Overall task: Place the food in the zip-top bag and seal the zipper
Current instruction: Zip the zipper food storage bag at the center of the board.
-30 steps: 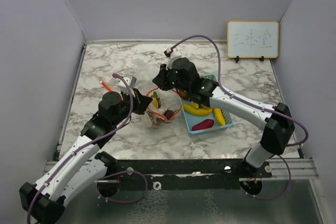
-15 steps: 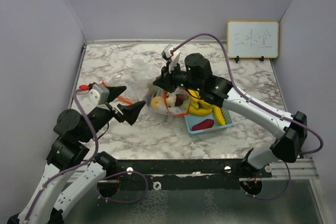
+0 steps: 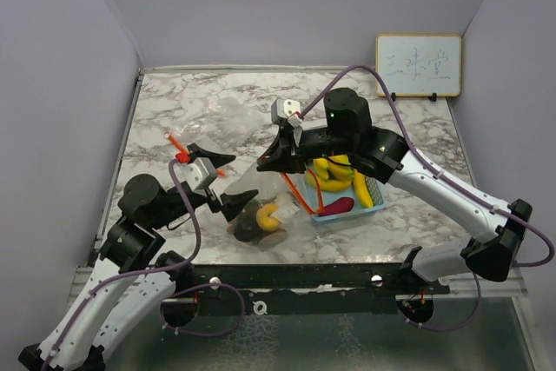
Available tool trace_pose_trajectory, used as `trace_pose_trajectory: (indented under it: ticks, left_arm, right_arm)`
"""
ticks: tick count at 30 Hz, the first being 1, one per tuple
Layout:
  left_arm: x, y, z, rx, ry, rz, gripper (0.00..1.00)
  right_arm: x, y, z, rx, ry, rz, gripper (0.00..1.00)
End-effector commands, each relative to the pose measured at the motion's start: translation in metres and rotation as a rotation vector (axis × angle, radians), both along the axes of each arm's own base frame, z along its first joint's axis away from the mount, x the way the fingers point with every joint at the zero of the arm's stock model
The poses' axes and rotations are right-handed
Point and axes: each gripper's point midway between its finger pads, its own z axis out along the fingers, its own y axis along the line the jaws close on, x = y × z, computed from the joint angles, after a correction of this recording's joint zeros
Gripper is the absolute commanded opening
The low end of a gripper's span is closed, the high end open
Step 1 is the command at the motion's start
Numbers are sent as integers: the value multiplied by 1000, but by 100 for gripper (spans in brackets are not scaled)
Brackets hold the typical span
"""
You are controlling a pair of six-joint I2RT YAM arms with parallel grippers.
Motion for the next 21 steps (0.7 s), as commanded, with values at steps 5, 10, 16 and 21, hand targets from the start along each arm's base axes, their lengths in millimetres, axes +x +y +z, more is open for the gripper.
trace_pose_trajectory:
  ticks: [5,10,16,21]
  left_arm:
    - [-19,-23,19,-58,-108,-192,99]
    - [-13,-32,14,-58,-51,-220,94]
    - [-8,-39,1,-66,20,-234,85]
    - [-1,-41,4,-81,24,-218,77]
  right_arm:
    - [-37,-6,17,52,-28,199,3]
    - [-33,-3,13,49,-7,177,3]
    - [-30,2,12,48,7,177,3]
    - [-32,2,10,49,10,189,3]
